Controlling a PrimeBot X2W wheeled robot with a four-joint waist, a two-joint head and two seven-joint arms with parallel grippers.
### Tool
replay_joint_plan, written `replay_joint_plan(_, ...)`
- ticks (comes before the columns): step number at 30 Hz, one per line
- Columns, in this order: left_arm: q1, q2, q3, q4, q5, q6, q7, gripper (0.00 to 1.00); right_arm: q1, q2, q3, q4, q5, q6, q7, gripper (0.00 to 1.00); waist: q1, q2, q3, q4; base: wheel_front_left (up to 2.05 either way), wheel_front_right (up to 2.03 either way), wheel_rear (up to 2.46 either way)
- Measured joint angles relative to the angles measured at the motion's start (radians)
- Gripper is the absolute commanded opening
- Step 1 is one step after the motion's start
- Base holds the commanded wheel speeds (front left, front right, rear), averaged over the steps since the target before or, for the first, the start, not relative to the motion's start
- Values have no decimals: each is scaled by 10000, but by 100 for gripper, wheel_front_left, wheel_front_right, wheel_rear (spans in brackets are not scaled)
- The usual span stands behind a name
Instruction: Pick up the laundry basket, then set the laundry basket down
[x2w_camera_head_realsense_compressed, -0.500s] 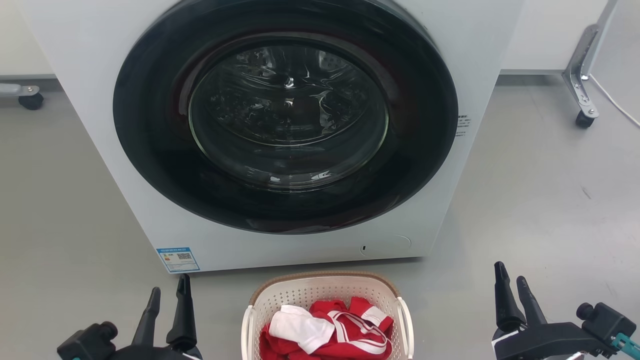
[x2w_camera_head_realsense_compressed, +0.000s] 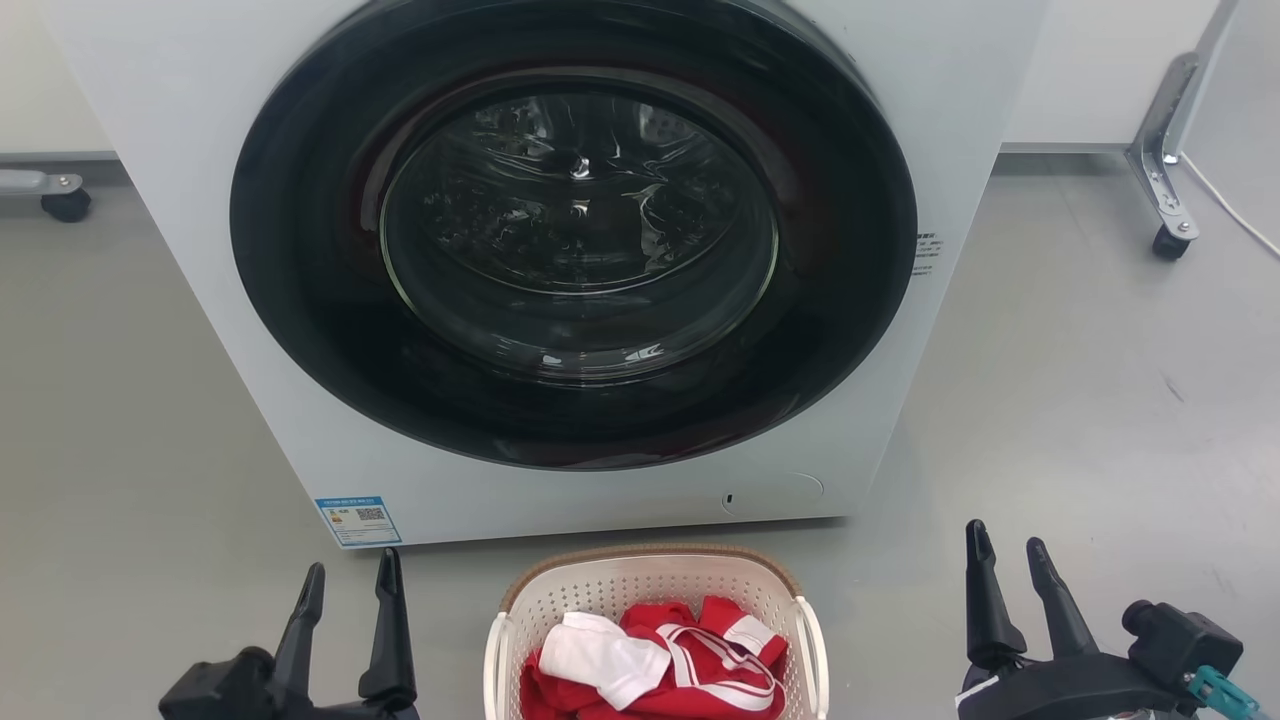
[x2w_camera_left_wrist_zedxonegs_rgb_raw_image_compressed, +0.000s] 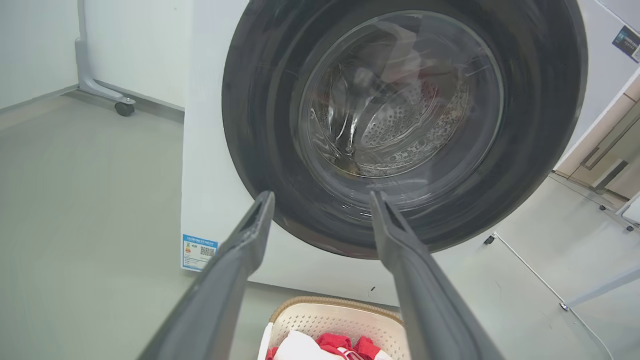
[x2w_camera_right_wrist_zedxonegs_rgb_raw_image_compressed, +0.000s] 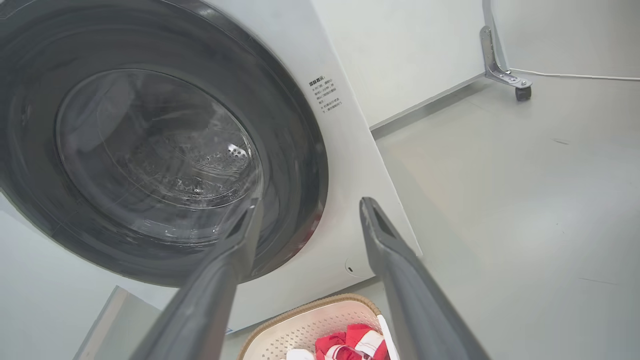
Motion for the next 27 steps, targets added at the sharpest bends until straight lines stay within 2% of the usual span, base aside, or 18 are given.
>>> replay_joint_plan(27,589,-8,-545,-947,3962,665,-1041,100,380,4,639,-855,-3996,-704,-1014,100,0,0,-60,36,0,0,0)
